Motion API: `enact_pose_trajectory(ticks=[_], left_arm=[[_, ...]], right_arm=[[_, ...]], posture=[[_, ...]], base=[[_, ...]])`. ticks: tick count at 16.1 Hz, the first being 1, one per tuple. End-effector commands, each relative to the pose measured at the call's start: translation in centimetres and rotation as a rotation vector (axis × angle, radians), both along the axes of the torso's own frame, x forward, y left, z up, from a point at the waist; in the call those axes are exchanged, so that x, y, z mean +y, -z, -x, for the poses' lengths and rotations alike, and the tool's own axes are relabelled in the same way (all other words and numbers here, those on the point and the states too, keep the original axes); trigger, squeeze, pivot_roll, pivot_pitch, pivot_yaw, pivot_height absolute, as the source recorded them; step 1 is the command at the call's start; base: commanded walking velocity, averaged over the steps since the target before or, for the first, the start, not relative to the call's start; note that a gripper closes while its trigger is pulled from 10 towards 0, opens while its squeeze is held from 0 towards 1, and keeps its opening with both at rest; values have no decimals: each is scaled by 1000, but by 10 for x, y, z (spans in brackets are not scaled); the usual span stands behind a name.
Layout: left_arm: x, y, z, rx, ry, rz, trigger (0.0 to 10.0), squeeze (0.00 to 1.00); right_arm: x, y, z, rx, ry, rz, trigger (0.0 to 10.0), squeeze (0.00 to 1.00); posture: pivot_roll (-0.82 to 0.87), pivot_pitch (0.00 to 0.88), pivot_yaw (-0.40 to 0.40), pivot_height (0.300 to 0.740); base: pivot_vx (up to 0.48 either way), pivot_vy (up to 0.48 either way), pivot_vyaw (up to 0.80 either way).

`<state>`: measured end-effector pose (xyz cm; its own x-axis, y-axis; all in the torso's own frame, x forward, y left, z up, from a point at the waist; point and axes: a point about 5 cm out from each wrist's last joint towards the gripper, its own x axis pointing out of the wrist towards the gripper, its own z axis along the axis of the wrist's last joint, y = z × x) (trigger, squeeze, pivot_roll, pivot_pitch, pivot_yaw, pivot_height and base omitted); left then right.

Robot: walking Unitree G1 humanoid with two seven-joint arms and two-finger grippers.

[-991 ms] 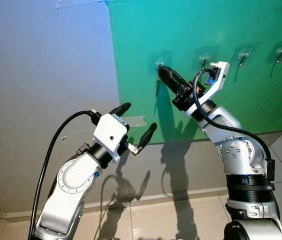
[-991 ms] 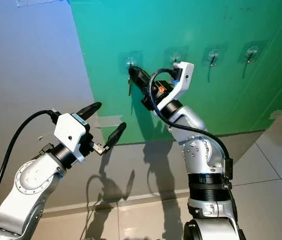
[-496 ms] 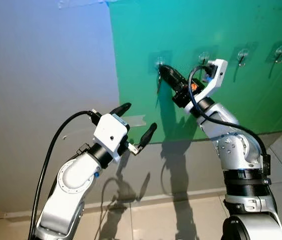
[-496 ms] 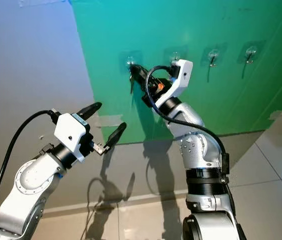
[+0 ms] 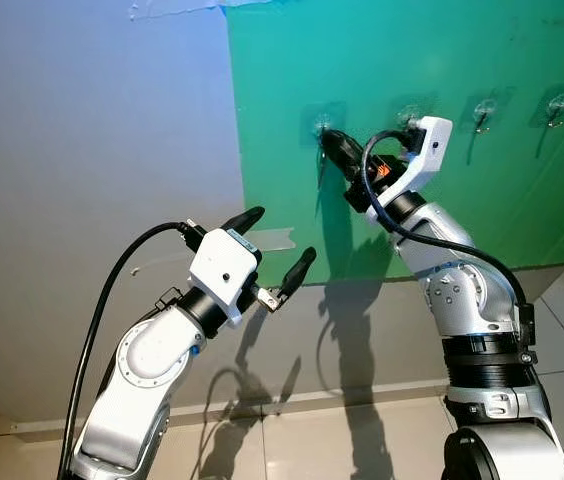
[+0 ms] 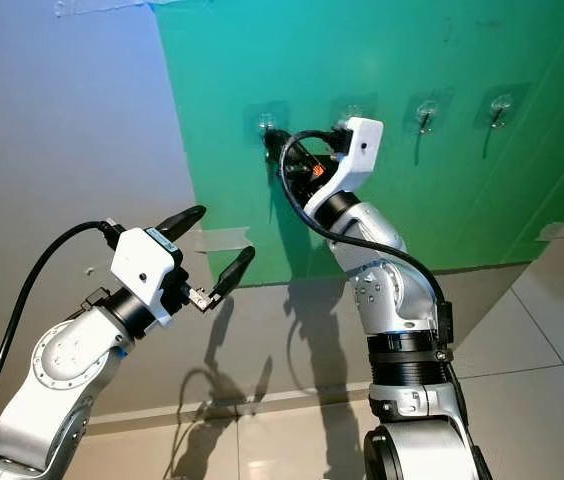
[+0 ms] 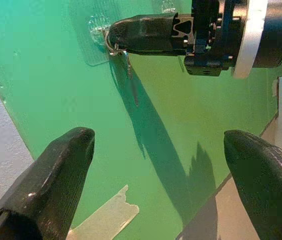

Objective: Hang keys on a hook

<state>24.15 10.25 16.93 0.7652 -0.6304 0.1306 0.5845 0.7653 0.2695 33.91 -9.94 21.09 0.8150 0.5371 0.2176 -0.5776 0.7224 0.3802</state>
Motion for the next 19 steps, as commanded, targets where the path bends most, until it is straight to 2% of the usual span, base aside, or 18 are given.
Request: enact_pose_trajectory(ticks=[1,9,16,19], left_arm=[[0,0,0,-4,1,-14,10000,0],[0,0,-1,-5,1,-17,10000,0],[0,-1,-1,-6,-1,-15,10000,0],[0,0,0,-5,0,-16,10000,0]], right_arm=[[-11,20,-3,94,78,63,10000,0],[-30,12,3,56,115,84,10000,0],[-35,6,6,44,103,90,10000,0],[-40,8,7,52,107,130,10000,0]], posture=[[-24,0,26,740],[-25,0,29,740],[-26,0,28,740],[-27,0,28,740]], base=[[0,0,0],[0,0,0],[0,0,0],[0,0,0]])
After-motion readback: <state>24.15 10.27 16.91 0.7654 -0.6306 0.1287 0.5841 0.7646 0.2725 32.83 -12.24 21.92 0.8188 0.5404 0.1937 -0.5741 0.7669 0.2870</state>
